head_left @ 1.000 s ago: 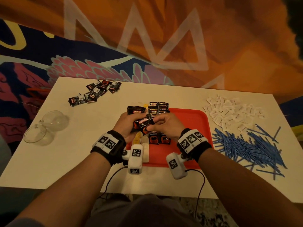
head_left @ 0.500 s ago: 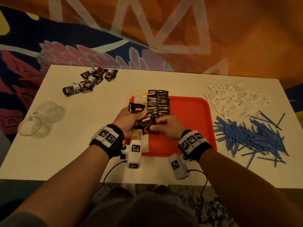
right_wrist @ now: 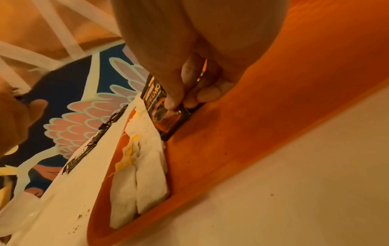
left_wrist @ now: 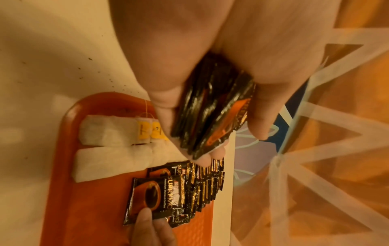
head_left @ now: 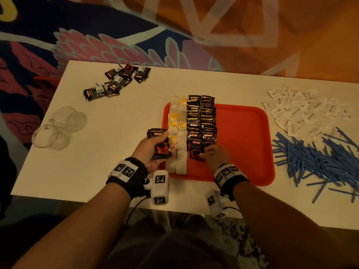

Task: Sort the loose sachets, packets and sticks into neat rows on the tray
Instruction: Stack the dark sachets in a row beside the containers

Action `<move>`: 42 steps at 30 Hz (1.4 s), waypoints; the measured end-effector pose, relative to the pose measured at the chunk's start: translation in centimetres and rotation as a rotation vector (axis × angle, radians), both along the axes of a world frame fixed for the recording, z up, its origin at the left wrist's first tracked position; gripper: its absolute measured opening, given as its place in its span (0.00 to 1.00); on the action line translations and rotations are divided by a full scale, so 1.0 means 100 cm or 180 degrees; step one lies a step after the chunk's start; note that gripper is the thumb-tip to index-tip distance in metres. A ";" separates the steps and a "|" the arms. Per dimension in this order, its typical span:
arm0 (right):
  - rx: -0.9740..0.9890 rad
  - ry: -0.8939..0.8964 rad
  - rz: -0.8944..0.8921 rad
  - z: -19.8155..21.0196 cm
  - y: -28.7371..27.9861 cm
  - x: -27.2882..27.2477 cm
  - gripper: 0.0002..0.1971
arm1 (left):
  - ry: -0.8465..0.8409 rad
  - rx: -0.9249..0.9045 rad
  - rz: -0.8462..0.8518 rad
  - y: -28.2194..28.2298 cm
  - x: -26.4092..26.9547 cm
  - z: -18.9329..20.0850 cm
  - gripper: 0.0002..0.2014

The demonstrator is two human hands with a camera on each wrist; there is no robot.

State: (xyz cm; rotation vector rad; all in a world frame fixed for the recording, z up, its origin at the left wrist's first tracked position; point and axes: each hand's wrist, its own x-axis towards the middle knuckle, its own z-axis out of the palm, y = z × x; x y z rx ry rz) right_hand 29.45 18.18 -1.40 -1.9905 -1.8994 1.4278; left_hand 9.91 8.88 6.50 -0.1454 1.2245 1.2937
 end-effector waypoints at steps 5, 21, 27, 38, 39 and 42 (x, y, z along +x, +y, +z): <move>0.0016 -0.0108 -0.0200 -0.007 0.002 -0.014 0.08 | -0.0192 -0.0089 0.0092 -0.010 -0.006 -0.008 0.12; 0.0147 -0.0116 -0.0435 -0.006 0.003 -0.013 0.11 | 0.0902 -0.0455 -0.0184 -0.013 -0.008 -0.027 0.14; -0.0502 0.1268 -0.0203 0.032 -0.006 -0.029 0.10 | 0.1228 -0.0324 -0.0201 0.002 0.004 -0.022 0.12; 0.0156 0.1335 0.0588 0.068 -0.007 -0.023 0.05 | 0.1309 0.0179 -0.0321 0.024 0.021 0.007 0.07; 0.0208 0.1319 0.0622 0.069 -0.007 -0.021 0.05 | 0.1320 0.0197 -0.0385 0.024 0.022 0.006 0.07; 0.0397 0.1245 0.0702 0.070 -0.009 -0.017 0.06 | 0.1349 0.0243 -0.0493 0.027 0.027 0.005 0.08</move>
